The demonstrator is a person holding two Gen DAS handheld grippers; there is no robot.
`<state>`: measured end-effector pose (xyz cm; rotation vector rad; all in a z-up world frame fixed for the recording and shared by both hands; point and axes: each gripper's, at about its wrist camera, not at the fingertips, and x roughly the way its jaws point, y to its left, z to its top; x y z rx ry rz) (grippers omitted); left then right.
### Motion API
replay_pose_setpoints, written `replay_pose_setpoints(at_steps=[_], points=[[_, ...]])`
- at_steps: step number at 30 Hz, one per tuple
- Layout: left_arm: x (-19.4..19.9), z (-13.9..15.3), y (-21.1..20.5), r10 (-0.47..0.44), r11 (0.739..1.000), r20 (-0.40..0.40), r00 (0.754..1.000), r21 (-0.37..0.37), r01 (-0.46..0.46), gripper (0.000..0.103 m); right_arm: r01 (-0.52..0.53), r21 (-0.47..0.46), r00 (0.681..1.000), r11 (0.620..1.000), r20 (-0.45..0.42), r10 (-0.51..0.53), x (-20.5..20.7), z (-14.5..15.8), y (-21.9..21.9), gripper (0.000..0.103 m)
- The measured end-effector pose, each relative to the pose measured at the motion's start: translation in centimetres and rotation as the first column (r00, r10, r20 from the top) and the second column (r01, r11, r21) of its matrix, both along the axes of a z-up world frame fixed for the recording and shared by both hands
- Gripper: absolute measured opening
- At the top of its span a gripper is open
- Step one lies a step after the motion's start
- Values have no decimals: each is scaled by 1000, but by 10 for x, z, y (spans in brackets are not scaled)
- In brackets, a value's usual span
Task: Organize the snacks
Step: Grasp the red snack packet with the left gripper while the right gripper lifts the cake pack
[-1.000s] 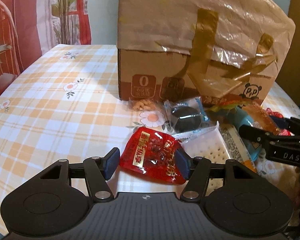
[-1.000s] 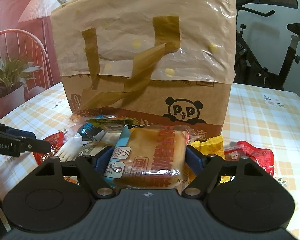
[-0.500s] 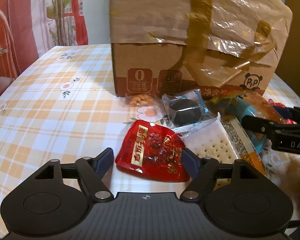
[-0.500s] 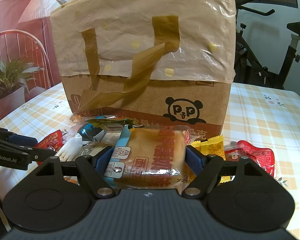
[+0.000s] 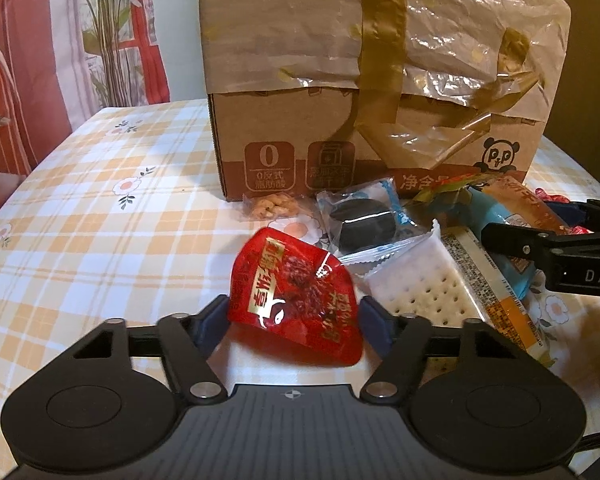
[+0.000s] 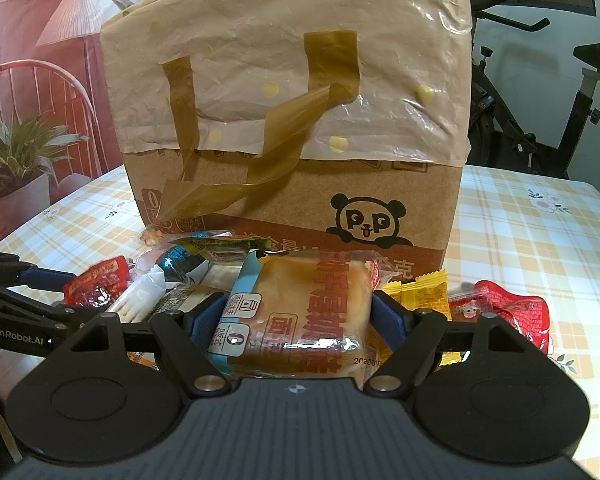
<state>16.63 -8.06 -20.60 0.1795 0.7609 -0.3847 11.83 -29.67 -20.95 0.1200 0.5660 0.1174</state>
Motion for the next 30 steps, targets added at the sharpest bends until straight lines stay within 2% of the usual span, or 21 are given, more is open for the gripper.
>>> replay_pose_setpoints(at_steps=[6, 8, 15, 30], points=[[-3, 4, 0, -27, 999, -5, 1000, -26, 27, 40, 0, 0, 1000, 1000, 0, 0, 0, 0, 0, 79], [-2, 5, 1, -23, 999, -6, 1000, -26, 23, 12, 0, 1, 1000, 1000, 0, 0, 0, 0, 0, 79], [-2, 8, 4, -21, 998, 5, 1000, -54, 21, 8, 0, 0, 1000, 1000, 0, 0, 0, 0, 0, 79], [-4, 25, 15, 28, 995, 51, 998, -97, -23, 8, 3, 7, 1000, 1000, -10, -3, -1, 2, 0, 78]])
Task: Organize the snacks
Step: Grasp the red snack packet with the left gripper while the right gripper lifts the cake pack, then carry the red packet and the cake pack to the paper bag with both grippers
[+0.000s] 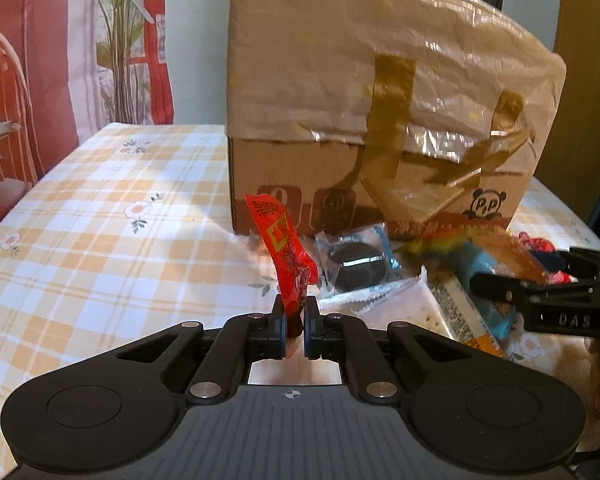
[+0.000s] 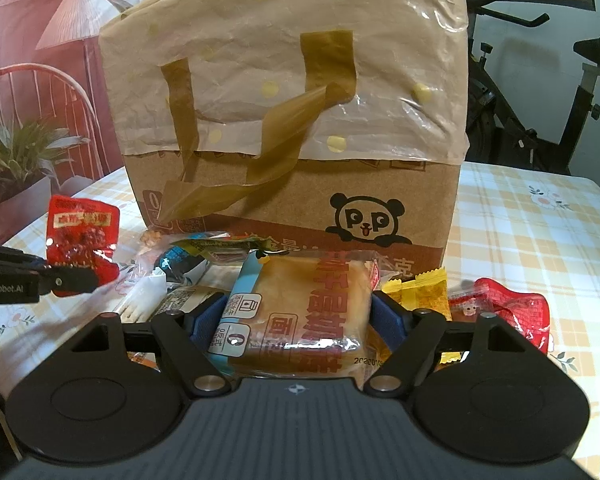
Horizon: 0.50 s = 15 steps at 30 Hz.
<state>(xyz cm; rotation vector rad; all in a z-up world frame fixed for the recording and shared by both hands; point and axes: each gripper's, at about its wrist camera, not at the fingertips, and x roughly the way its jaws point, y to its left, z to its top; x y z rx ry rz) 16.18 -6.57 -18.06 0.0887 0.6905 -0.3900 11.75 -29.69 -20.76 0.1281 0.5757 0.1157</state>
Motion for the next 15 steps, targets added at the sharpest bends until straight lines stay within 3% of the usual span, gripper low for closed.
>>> replay_pose_setpoints(at_steps=[15], points=[[-12, 36, 9, 26, 999, 120, 992, -50, -20, 8, 71, -6, 997, 997, -1, -71, -29, 28, -9, 78]])
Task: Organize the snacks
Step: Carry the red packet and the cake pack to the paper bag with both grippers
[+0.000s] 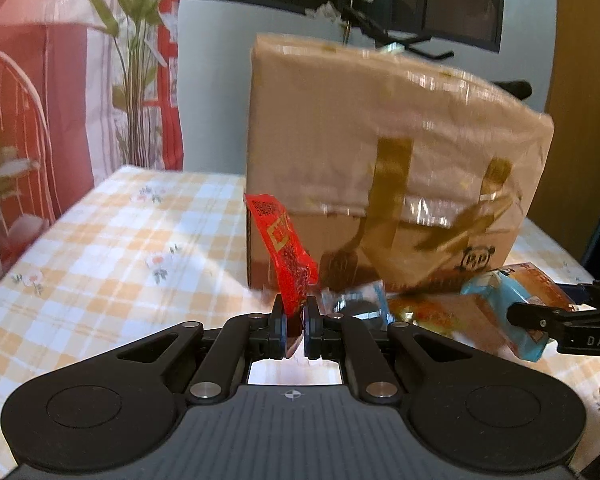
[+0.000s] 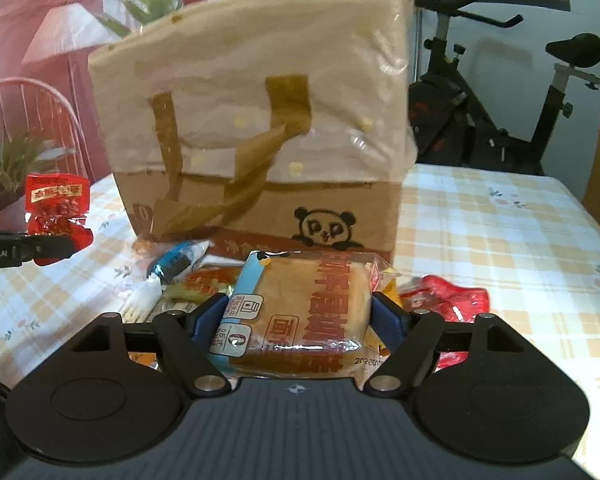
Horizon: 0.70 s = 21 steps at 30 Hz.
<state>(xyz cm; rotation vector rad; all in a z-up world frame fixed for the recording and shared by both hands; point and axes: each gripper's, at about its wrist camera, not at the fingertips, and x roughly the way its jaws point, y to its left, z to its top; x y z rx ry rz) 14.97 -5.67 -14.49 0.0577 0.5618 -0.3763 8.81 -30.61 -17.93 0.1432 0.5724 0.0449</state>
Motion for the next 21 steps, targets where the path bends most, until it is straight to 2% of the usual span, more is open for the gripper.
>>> replay_pose_setpoints(at_steps=[5, 11, 21], points=[[-5, 28, 1, -6, 1000, 89, 996, -21, 7, 8, -1, -2, 998, 1000, 63, 1, -12, 20, -5, 78], [-11, 70, -3, -16, 998, 212, 977, -51, 27, 8, -3, -7, 983, 1000, 182, 4, -22, 52, -6, 77], [11, 117, -23, -67, 990, 269, 961, -100, 98, 8, -5, 3, 941, 1000, 337, 4, -23, 107, -13, 77]])
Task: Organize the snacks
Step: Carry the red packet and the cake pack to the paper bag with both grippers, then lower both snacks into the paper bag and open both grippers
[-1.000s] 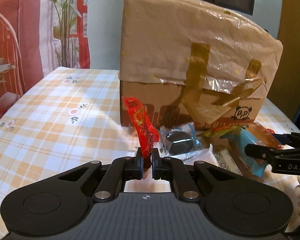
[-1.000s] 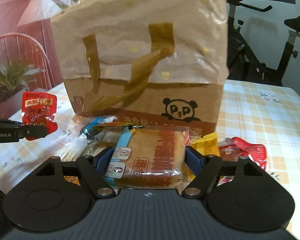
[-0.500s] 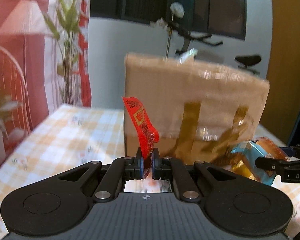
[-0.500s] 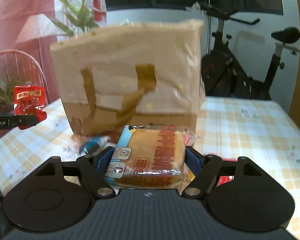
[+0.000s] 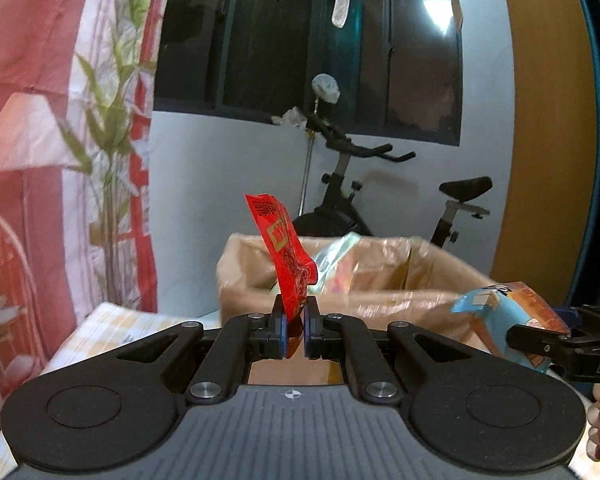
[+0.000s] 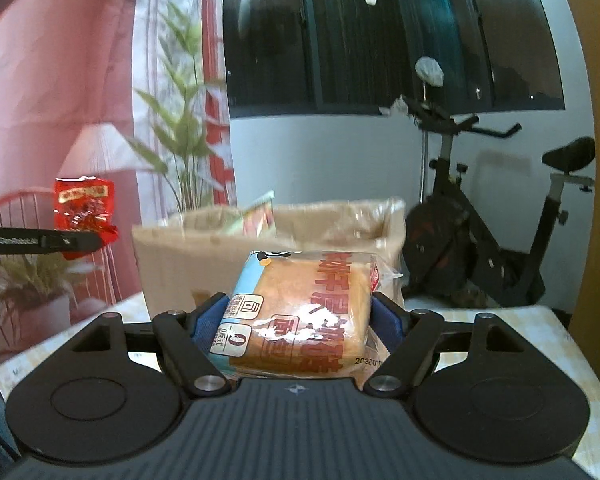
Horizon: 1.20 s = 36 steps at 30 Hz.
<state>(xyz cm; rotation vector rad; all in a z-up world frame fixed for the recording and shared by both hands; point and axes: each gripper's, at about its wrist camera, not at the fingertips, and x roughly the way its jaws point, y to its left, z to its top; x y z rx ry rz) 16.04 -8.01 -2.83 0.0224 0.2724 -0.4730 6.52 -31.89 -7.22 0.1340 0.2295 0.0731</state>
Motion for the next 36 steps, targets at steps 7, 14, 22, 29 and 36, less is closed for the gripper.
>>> replay_pose_setpoints(at_steps=[7, 14, 22, 29, 36], points=[[38, 24, -24, -90, 996, -38, 995, -18, 90, 8, -39, -23, 998, 999, 53, 40, 33, 39, -9, 77], [103, 25, -57, -133, 990, -146, 980, 28, 139, 8, -66, -63, 997, 996, 33, 68, 89, 59, -12, 77], [177, 8, -91, -154, 978, -331, 931, 82, 191, 8, -78, -72, 997, 994, -5, 78, 130, 62, -17, 77], [212, -22, -104, -127, 968, -479, 869, 131, 214, 8, -68, -65, 997, 996, -48, 65, 144, 58, -27, 77], [212, -32, -101, -149, 962, -508, 848, 123, 243, 8, -60, -38, 993, 997, -100, 56, 155, 53, -35, 77]])
